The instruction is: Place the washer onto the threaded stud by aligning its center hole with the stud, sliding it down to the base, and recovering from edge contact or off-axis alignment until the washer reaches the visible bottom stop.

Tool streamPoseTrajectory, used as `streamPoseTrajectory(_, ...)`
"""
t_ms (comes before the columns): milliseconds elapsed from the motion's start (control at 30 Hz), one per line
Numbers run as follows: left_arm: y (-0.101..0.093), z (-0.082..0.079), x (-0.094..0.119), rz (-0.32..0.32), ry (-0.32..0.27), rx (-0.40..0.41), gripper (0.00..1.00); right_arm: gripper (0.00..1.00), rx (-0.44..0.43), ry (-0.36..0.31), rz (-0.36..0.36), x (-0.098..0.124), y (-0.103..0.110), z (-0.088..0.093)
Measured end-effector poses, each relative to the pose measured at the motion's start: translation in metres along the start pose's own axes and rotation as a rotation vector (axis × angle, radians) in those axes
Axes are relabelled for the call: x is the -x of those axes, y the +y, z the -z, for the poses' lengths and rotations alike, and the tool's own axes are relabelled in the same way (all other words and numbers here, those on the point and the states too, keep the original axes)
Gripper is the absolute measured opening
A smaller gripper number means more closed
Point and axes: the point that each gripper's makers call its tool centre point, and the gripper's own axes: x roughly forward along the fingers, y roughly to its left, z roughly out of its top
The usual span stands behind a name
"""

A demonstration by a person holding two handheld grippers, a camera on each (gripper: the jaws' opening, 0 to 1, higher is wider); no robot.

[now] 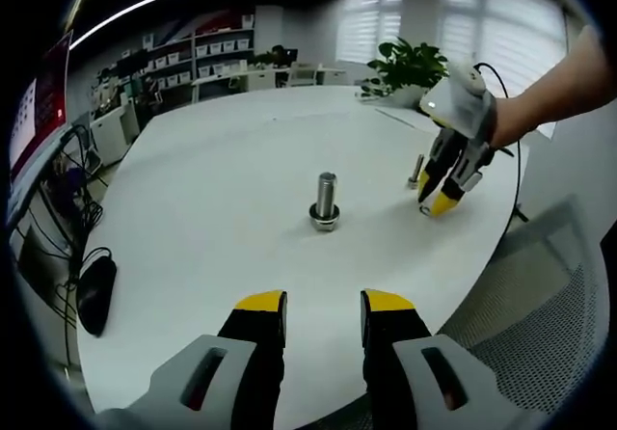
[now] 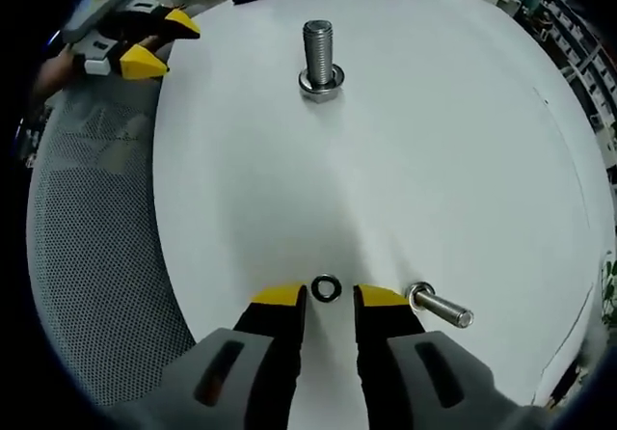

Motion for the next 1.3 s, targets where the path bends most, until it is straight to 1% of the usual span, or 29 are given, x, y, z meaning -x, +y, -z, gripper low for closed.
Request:
streamPoseTrajectory(67, -0.0002, -0.0005, 0.0002, 0.0, -0.002, 0.001, 0.29, 0.22, 0.001, 0.001, 0.0, 0.0011, 0.0004, 0.0)
streamPoseTrajectory(133, -0.0003, -0.0008, 0.0003, 0.001, -0.002, 0.001, 0.29, 0.21, 0.027, 0.007, 0.008, 0.0002, -0.0005, 0.0006)
streamPoseTrajectory(200, -0.0003, -0.001, 0.0002, 0.002, -0.005, 0.001, 0.29, 0.2, 0.097, 0.019, 0.02, 0.0, -0.0014, 0.0006)
streamPoseTrajectory(267, -0.0004, -0.0017, 0.0003, 0.002, -0.008, 0.003, 0.29, 0.2, 0.058, 0.025, 0.017, -0.0006, -0.0016, 0.0005)
streamPoseTrajectory(433, -0.0004, -0.0017, 0.0005, 0.003, -0.009, 0.002, 0.29, 0.17, 0.046, 0.021, 0.024, -0.0005, -0.0037, 0.0008)
streamPoseTrajectory(533, -0.0005, -0.002, 0.0007, 0.004, -0.011, 0.003, 0.29, 0.16, 0.041, 0.034, 0.027, -0.0005, -0.0041, -0.0001)
streamPoseTrajectory(667, 0.0002, -0.003, 0.0016, 0.001, -0.018, 0.009, 0.29, 0.16, 0.059, 0.063, 0.029, -0.0013, -0.0037, -0.0005)
streamPoseTrajectory(800, -0.0005, -0.0024, 0.0011, 0.004, -0.015, 0.006, 0.29, 0.16, 0.059, 0.096, 0.032, -0.0014, -0.0035, -0.0011)
streamPoseTrajectory(933, 0.0, -0.002, 0.0014, 0.002, -0.012, 0.007, 0.29, 0.16, 0.066, 0.133, 0.049, -0.0026, -0.0018, -0.0024)
streamPoseTrajectory(967, 0.0002, -0.0018, 0.0013, 0.002, -0.012, 0.007, 0.29, 0.16, 0.083, 0.151, 0.056, -0.0018, -0.0012, -0.0025)
streamPoseTrajectory(1067, -0.0002, -0.0014, 0.0012, 0.002, -0.009, 0.008, 0.29, 0.15, 0.066, 0.185, 0.052, -0.0024, -0.0021, -0.0028)
streamPoseTrajectory(1167, 0.0001, -0.0007, 0.0006, 0.001, -0.007, 0.007, 0.29, 0.15, 0.079, 0.188, 0.045, -0.0022, -0.0027, -0.0015)
streamPoseTrajectory(1300, 0.0003, -0.0007, 0.0006, -0.001, -0.006, 0.006, 0.29, 0.15, 0.067, 0.158, 0.043, -0.0011, -0.0031, -0.0001)
